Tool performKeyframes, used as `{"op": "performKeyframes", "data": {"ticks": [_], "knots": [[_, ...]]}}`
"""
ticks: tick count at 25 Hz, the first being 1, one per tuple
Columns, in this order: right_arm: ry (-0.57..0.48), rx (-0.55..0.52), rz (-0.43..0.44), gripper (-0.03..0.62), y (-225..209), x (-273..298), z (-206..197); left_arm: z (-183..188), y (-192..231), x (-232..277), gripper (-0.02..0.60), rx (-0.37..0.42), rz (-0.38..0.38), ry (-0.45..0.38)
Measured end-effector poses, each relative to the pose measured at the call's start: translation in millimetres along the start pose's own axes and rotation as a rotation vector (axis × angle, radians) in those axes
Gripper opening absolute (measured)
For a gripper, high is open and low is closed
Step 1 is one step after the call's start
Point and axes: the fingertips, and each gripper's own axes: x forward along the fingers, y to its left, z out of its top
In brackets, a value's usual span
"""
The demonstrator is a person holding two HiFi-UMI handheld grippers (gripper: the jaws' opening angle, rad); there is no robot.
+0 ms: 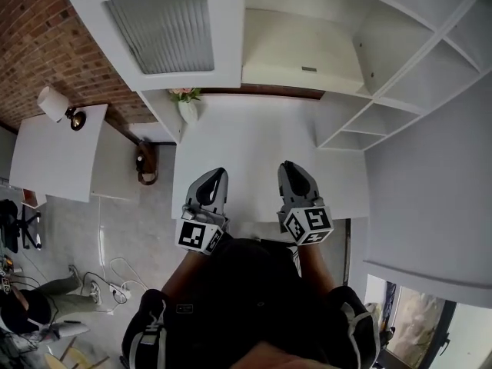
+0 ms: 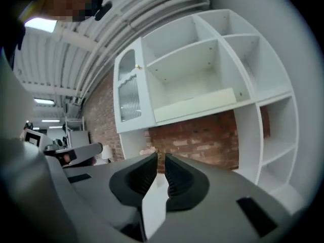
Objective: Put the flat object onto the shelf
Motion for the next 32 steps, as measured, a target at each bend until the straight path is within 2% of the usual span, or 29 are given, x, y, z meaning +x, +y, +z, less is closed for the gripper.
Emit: {"op": "performKeyframes", "data": {"ticks": [3,8,15,32], "knots": [[0.006,0.059,-0.058,0.047,0,-18,-19,-6,-5,3,0.011,-0.006,-0.004,0.013],[0.009,0.015,-0.104,0.038,-6,-24,-27,-13,-8,4,0.011,-0.005,-0.005,0.025],[0.006,-0.058,-0.098,0.028,-2,-27,-27,-17,-11,2,0.011,-0.007,-0.001,0.033],[-0.013,-0.093,-0.092,0.028,1,-30,-23,-15,-13,-1,0.011,-0.012,0.003,0.022]]}}
